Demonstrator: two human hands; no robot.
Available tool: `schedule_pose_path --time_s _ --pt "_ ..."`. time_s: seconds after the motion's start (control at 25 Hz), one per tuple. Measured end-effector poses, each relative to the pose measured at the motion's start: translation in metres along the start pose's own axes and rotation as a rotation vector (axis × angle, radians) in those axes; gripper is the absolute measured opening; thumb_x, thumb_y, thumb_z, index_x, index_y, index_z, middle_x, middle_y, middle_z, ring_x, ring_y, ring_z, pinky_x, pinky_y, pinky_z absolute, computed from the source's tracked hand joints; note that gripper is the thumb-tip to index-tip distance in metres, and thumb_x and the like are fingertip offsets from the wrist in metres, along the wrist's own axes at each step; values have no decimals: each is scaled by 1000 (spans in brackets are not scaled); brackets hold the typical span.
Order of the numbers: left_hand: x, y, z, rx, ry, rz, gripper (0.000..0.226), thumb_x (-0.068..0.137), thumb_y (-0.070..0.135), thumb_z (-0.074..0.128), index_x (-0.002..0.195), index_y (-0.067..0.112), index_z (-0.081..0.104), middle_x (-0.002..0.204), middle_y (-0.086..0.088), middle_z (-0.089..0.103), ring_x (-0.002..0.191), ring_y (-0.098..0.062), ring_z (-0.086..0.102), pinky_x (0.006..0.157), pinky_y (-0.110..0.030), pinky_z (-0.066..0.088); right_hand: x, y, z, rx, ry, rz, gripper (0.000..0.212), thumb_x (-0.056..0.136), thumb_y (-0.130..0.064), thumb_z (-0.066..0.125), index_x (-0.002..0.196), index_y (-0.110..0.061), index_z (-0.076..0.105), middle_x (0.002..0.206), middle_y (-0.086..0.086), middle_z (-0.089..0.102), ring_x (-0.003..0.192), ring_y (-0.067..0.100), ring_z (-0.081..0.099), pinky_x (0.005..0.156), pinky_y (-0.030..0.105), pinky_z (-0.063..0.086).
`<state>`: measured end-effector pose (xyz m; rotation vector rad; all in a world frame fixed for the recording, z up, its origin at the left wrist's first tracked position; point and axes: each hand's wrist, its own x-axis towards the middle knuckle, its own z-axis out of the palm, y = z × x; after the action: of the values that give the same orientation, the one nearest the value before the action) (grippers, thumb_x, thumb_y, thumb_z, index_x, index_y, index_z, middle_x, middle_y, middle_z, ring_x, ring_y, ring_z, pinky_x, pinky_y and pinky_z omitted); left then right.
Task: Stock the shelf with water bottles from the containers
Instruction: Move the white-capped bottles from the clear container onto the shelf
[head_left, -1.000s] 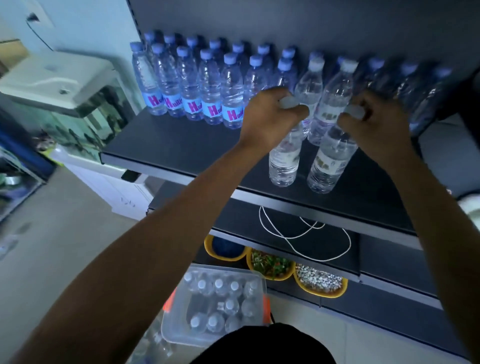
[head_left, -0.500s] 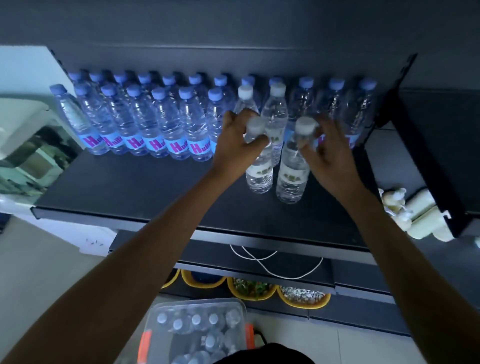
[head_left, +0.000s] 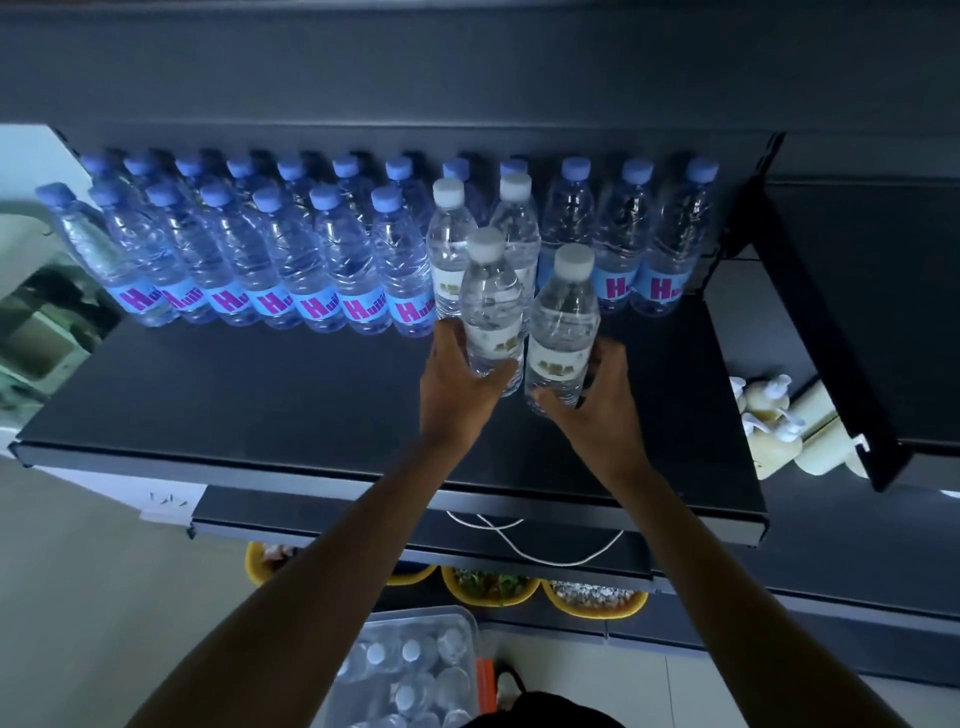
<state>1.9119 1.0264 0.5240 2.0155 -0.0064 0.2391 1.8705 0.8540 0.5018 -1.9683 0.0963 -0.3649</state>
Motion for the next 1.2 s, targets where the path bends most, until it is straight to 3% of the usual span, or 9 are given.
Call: schedule_pose_path --time_s 0.12,0.32,0.44,0.52,0.8,0.88,0.96,1.12,1.2 --pt "2 -1 12 -22 -9 -11 52 80 32 80 121 24 49 111 15 68 95 -4 67 82 -28 53 6 6 -10 -23 -33 -53 77 77 -41 82 139 -31 38 132 -15 56 118 5 60 92 46 58" --pt "11 0 38 -95 -48 -41 49 79 30 73 122 22 51 117 6 67 106 -12 67 91 -44 57 21 18 -16 -13 61 -82 77 83 -36 77 146 -23 35 140 -8 58 124 10 60 94 49 57" --pt "16 4 51 -109 -11 -41 47 81 24 73 126 21 58 120 1 50 106 -17 61 93 -39 55 34 28 -18 -43 124 -104 73 88 -24 75 149 -20 35 140 -2 58 126 14 60 94 51 57" --pt "19 8 59 -84 12 -61 46 83 25 74 126 21 60 115 0 54 99 -16 61 87 -33 54 43 32 -17 -32 168 -97 72 87 -23 72 149 -21 36 139 0 59 125 15 60 95 51 57" --pt "21 15 88 -126 62 -239 30 85 38 72 101 20 54 99 3 63 92 -16 61 81 -37 52 59 42 -5 58 276 64 59 86 -25 65 140 -16 46 128 -6 62 120 11 60 102 49 52" --pt "22 19 95 -111 61 -266 32 87 39 72 101 17 55 103 0 60 91 -17 58 76 -32 46 64 47 -3 -29 277 46 64 87 -31 63 146 -12 45 140 5 57 130 24 53 113 40 41" --pt "27 21 97 -122 75 -324 37 84 44 75 102 15 59 105 0 61 92 -16 59 71 -28 44 67 45 -2 -117 292 110 75 85 -39 59 152 -12 41 146 15 49 134 32 44 108 29 28" --pt "39 14 100 -178 148 -458 40 75 53 80 93 19 66 90 4 70 86 -15 68 76 -32 58 68 41 0 -159 330 120 84 78 -52 53 152 -13 43 146 13 51 132 32 46 104 35 29" --pt "43 13 102 -183 179 -503 42 69 60 78 82 22 63 79 2 72 78 -19 71 75 -39 61 68 42 0 -179 330 136 81 84 -47 63 154 -14 40 151 10 49 136 32 44 109 41 32"
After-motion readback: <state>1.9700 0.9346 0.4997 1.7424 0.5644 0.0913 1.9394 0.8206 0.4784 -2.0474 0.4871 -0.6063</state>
